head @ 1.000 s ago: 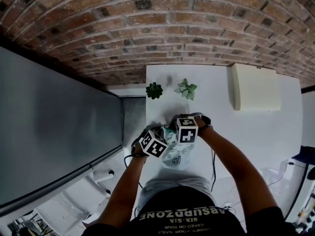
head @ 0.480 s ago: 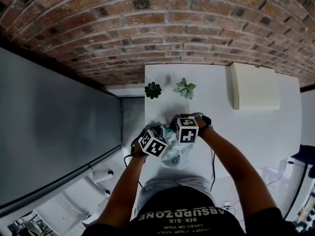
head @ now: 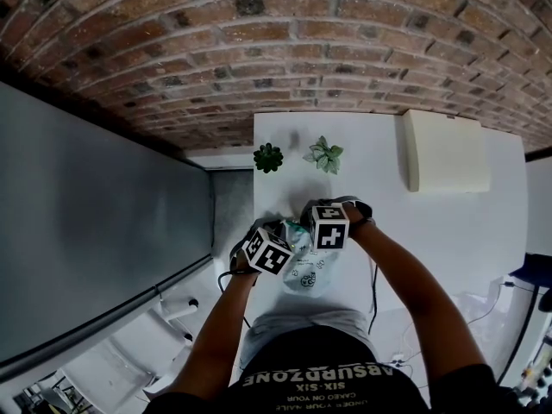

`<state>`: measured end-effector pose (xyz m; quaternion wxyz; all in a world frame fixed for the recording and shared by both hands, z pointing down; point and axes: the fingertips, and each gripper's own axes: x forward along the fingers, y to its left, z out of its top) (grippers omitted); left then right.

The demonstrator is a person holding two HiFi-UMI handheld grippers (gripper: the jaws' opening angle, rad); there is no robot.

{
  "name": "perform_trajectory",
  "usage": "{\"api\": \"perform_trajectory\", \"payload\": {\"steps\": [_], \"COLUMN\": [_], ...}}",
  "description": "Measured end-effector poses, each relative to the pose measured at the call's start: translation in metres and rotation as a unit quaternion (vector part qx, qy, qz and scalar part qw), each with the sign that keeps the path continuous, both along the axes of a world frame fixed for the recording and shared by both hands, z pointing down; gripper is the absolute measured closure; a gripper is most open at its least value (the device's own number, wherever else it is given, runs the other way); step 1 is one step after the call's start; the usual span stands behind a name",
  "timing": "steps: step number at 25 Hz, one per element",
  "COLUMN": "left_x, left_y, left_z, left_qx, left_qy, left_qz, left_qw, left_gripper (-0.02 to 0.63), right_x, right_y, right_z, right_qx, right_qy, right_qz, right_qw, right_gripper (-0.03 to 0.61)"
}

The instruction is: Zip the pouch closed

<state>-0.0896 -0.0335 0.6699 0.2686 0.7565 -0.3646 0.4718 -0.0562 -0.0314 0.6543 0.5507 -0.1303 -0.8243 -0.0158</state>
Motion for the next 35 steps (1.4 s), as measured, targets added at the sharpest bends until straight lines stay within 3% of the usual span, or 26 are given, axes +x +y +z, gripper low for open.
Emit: {"api": "perform_trajectory", "payload": {"steps": [35], "left_x": [0.004], "left_y": [0.001], "left_z": [-0.003], "left_qx": [0.003], "left_qy": [0.005], "left_qz": [0.001], "left_qw": [1.0], "left_gripper": [0.595], "right_x": [0.014], "right_y": [0.005], "right_z": [-0.003], "right_qx": [0.0], "right_qy": [0.007], "right_qz": [0.015], "right_qw": [1.0], "right_gripper": [0.578]}}
